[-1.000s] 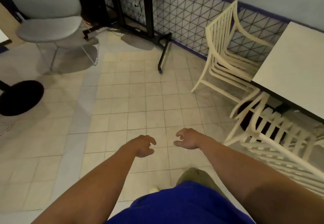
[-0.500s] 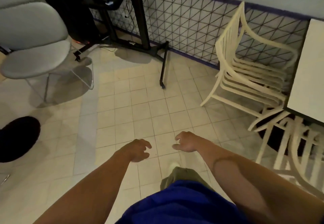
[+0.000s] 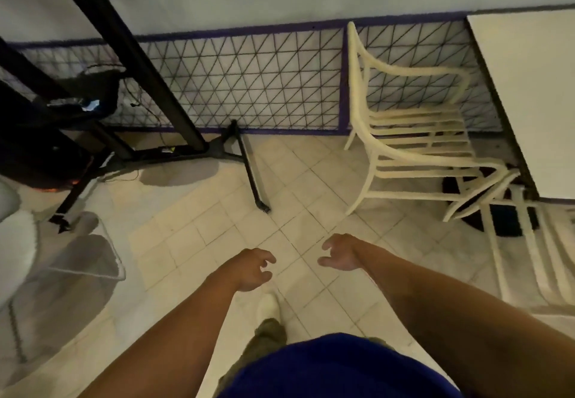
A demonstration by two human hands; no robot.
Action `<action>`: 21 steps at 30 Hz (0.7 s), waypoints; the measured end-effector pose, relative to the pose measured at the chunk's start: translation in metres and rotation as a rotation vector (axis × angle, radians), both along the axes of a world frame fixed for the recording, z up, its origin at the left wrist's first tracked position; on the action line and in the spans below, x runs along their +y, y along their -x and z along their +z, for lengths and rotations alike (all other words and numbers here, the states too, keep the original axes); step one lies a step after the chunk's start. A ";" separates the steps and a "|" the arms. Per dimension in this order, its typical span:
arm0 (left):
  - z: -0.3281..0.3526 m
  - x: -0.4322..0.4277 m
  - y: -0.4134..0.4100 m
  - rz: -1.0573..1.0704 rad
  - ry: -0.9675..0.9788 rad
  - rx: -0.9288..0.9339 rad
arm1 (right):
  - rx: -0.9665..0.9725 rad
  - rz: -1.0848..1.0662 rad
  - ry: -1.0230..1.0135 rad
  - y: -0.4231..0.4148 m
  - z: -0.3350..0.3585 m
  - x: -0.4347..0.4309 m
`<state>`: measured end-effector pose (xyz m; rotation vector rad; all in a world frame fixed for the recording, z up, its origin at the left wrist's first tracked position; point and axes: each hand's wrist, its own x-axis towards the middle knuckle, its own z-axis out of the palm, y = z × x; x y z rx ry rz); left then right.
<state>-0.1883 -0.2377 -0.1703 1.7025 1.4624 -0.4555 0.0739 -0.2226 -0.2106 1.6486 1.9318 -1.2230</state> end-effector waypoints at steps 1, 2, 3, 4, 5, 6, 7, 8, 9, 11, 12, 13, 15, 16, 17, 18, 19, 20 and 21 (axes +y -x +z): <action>-0.002 0.024 0.011 -0.039 -0.005 0.013 | 0.000 -0.044 -0.016 0.008 -0.001 0.014; -0.003 0.047 0.022 -0.078 -0.004 0.028 | 0.011 -0.100 -0.024 0.016 -0.003 0.027; -0.003 0.070 0.031 -0.122 0.001 0.042 | 0.022 -0.150 -0.036 0.024 -0.002 0.038; -0.002 0.090 0.037 -0.161 -0.001 0.053 | 0.029 -0.180 -0.056 0.030 0.001 0.047; 0.000 0.112 0.042 -0.208 0.001 0.064 | 0.038 -0.216 -0.081 0.037 0.003 0.056; 0.003 0.136 0.044 -0.257 0.005 0.075 | 0.054 -0.273 -0.092 0.043 0.004 0.066; 0.005 0.158 0.044 -0.299 0.003 0.082 | 0.071 -0.328 -0.101 0.048 0.006 0.076; 0.008 0.181 0.042 -0.334 -0.002 0.085 | 0.089 -0.373 -0.106 0.052 0.008 0.086; 0.010 0.203 0.037 -0.363 -0.008 0.079 | 0.102 -0.410 -0.104 0.055 0.009 0.097; 0.010 0.245 0.025 -0.409 -0.031 0.052 | 0.127 -0.470 -0.105 0.058 0.008 0.122; 0.009 0.266 0.019 -0.422 -0.041 0.045 | 0.139 -0.494 -0.107 0.059 0.008 0.136; 0.007 0.282 0.014 -0.437 -0.054 0.043 | 0.140 -0.501 -0.114 0.060 0.008 0.149; 0.001 0.323 0.004 -0.477 -0.068 0.064 | 0.140 -0.500 -0.129 0.060 0.008 0.184; -0.003 0.351 -0.006 -0.498 -0.072 0.075 | 0.145 -0.506 -0.134 0.055 0.006 0.210; -0.006 0.375 -0.014 -0.520 -0.079 0.084 | 0.154 -0.506 -0.148 0.051 0.005 0.231; -0.008 0.399 -0.024 -0.541 -0.089 0.100 | 0.163 -0.512 -0.169 0.045 0.008 0.255; -0.008 0.426 -0.037 -0.568 -0.099 0.112 | 0.170 -0.531 -0.206 0.037 0.012 0.282; -0.004 0.452 -0.050 -0.605 -0.103 0.136 | 0.168 -0.551 -0.237 0.030 0.018 0.307; 0.001 0.476 -0.064 -0.634 -0.109 0.150 | 0.173 -0.572 -0.282 0.024 0.025 0.330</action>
